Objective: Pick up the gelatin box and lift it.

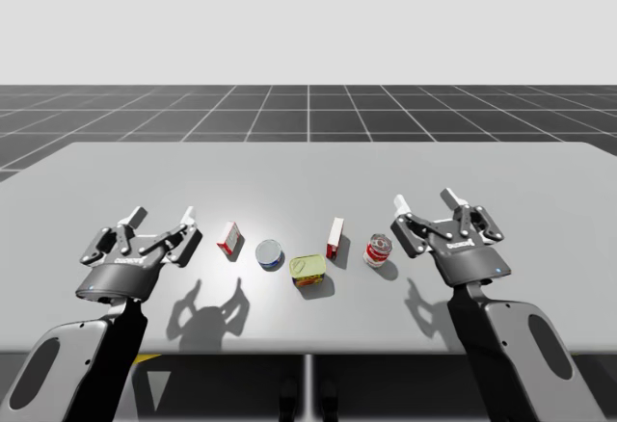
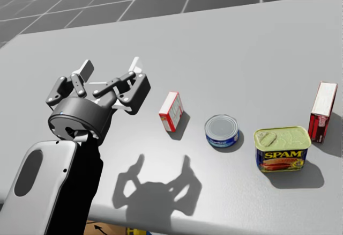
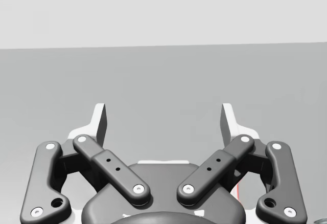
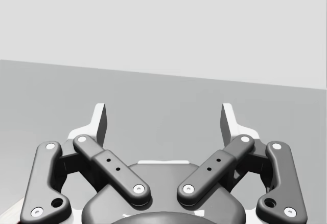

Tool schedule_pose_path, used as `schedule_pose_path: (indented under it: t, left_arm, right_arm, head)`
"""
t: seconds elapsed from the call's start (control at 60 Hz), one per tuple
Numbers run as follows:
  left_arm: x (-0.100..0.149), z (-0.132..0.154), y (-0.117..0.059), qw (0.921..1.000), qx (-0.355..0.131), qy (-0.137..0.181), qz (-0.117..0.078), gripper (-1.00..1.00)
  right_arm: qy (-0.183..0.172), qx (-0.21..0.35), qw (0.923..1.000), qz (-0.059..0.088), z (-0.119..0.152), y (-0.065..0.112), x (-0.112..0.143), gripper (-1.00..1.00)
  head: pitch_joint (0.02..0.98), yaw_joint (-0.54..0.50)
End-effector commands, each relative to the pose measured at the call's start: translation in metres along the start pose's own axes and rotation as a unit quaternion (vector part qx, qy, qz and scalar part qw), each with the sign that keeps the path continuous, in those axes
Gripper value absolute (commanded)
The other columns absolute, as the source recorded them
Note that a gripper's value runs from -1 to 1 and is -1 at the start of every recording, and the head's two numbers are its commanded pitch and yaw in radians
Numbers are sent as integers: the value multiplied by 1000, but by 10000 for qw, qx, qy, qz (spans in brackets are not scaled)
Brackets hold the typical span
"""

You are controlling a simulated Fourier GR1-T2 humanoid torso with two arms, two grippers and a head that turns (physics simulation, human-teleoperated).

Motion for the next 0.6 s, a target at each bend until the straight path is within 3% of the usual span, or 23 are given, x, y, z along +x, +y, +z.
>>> schedule_pose_path:
  t: [0.017,0.083,0.217,0.45,0.483,0.6]
  left_arm:
    - [1,1,-6,9999,-78,-7,118,-1000]
    - [2,6,-8,9992,-235,88,305,-1000]
    - [11,21,-11,9979,-459,127,434,-1000]
    - [6,41,-15,9947,-783,588,305,-1000]
    - [-2,43,-16,9941,-798,712,184,-1000]
    - [-16,48,-18,9912,-893,966,138,-1000]
  right_arm:
    - [11,-6,10000,11,0,0,-1,-1000]
    - [20,-24,10000,2,0,0,-1,-1000]
    - [35,-26,10000,16,0,0,-2,-1000]
    - [41,-32,10000,15,-1,1,-3,-1000]
    - [42,-30,10000,25,-1,1,-3,-1000]
    - [61,-48,9999,73,-1,1,-5,-1000]
  head:
    - [787,333]
    - [784,328]
    - [789,323]
    - [795,327]
    - [797,329]
    - [797,333]
